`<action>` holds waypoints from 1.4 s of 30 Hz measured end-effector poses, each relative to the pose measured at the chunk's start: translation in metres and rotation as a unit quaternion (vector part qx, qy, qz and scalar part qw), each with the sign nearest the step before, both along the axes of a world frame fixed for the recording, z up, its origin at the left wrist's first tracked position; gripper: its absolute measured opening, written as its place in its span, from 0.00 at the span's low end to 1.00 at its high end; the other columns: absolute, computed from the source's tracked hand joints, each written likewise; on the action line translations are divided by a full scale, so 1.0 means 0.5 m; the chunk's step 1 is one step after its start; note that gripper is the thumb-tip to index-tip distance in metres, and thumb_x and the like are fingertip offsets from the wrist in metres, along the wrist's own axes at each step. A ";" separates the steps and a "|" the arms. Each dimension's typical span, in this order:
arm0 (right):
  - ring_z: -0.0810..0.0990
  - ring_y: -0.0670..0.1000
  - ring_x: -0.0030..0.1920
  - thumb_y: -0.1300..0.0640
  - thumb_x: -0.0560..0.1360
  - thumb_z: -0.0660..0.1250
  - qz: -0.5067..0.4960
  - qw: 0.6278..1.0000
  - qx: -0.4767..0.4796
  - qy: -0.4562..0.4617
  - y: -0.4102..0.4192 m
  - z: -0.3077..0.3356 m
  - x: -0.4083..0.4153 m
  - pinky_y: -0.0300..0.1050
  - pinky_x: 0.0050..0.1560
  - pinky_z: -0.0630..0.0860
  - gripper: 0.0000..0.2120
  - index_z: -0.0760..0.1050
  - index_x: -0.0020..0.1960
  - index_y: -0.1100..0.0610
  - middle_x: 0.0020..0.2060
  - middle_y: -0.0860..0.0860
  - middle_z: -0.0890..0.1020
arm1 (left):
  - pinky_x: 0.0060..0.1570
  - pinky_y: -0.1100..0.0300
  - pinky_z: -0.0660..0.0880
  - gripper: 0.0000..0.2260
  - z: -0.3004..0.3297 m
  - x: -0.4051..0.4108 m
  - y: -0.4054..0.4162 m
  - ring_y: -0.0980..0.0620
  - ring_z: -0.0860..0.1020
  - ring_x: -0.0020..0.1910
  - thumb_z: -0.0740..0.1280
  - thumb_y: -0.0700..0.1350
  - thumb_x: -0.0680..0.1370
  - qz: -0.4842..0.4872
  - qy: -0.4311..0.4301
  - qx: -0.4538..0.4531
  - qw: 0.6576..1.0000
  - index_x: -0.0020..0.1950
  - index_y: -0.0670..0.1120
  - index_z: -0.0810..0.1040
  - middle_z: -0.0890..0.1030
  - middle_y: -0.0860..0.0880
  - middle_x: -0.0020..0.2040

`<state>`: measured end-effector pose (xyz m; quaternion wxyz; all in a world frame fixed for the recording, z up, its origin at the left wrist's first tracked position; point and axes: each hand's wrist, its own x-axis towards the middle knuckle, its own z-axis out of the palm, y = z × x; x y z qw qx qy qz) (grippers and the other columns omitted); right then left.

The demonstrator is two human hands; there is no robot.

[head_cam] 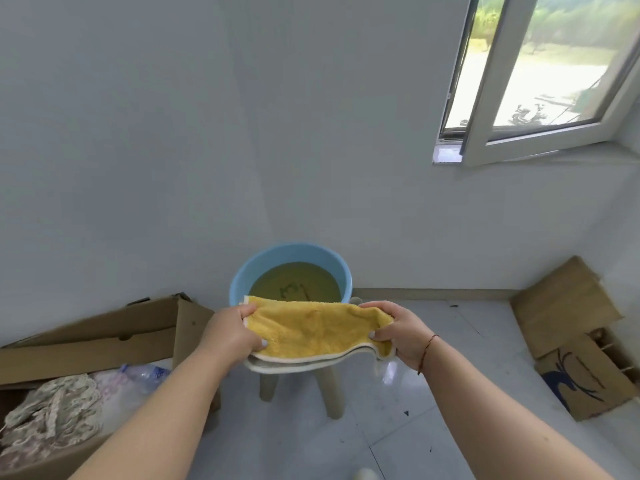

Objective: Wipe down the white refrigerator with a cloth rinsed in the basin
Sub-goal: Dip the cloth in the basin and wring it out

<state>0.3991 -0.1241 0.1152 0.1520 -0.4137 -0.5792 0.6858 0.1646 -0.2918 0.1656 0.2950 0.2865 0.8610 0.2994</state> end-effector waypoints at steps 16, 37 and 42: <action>0.73 0.51 0.47 0.54 0.82 0.54 0.105 0.935 0.127 -0.312 0.398 -0.256 -0.475 0.41 0.49 0.69 0.14 0.69 0.65 0.49 0.52 0.51 0.76 | 0.56 0.55 0.75 0.24 -0.294 -0.345 0.405 0.48 0.74 0.57 0.56 0.33 0.72 -0.090 0.087 -0.153 0.980 0.68 0.45 0.68 0.63 0.43 0.72; 0.70 0.58 0.66 0.56 0.79 0.61 0.134 0.896 -0.034 -0.423 0.407 -0.559 -0.648 0.46 0.63 0.69 0.21 0.65 0.71 0.52 0.67 0.57 0.70 | 0.73 0.44 0.60 0.33 -0.654 -0.438 0.481 0.44 0.61 0.75 0.64 0.61 0.75 -0.054 -0.270 -0.220 0.936 0.77 0.63 0.54 0.60 0.53 0.78; 0.73 0.49 0.39 0.54 0.67 0.61 0.038 0.966 -0.053 -0.251 0.342 -0.452 -0.701 0.43 0.42 0.74 0.04 0.71 0.39 0.45 0.43 0.49 0.75 | 0.60 0.39 0.74 0.18 -0.613 -0.459 0.512 0.40 0.79 0.58 0.62 0.56 0.80 0.251 -0.559 -0.002 0.790 0.68 0.51 0.75 0.81 0.43 0.61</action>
